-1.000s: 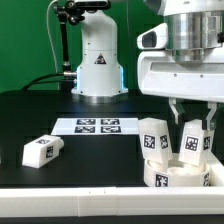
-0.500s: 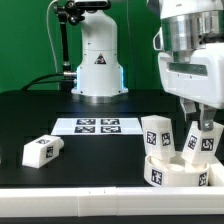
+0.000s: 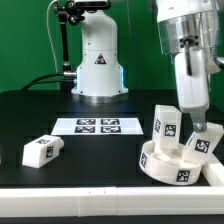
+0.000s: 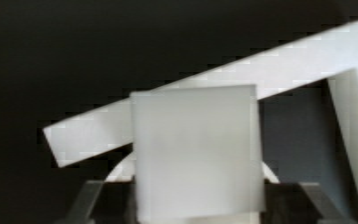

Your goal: Assemble stool

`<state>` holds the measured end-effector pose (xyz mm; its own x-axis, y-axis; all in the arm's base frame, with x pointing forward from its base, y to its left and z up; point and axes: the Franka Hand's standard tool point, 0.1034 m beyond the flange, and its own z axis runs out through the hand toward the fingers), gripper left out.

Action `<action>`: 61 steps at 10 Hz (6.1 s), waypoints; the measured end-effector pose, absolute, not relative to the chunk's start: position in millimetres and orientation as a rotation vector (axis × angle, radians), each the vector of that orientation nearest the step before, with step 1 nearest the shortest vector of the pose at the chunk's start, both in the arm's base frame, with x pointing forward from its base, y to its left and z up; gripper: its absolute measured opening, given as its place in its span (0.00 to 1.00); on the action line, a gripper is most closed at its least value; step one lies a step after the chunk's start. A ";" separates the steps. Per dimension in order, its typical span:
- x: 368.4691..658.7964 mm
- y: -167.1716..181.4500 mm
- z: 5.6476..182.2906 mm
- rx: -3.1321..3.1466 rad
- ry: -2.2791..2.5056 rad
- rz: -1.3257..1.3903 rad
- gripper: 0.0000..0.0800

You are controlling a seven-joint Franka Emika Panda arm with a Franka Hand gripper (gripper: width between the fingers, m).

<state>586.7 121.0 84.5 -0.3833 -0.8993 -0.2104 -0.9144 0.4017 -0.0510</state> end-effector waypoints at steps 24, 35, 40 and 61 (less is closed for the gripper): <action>571.6 7.7 89.5 -2.713 1.221 0.082 0.81; 528.1 -133.8 57.2 -2.818 1.014 0.080 0.81; 516.5 -129.4 54.3 -2.745 1.005 0.281 0.81; 506.0 -147.6 7.7 -2.473 0.893 0.935 0.42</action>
Offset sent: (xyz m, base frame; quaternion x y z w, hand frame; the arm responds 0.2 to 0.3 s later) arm 0.0000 0.0000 0.0000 0.0000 0.0000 0.0000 1.0000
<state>506.0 -147.6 7.7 0.5837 -0.4347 -0.6858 -0.6651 -0.7405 -0.0968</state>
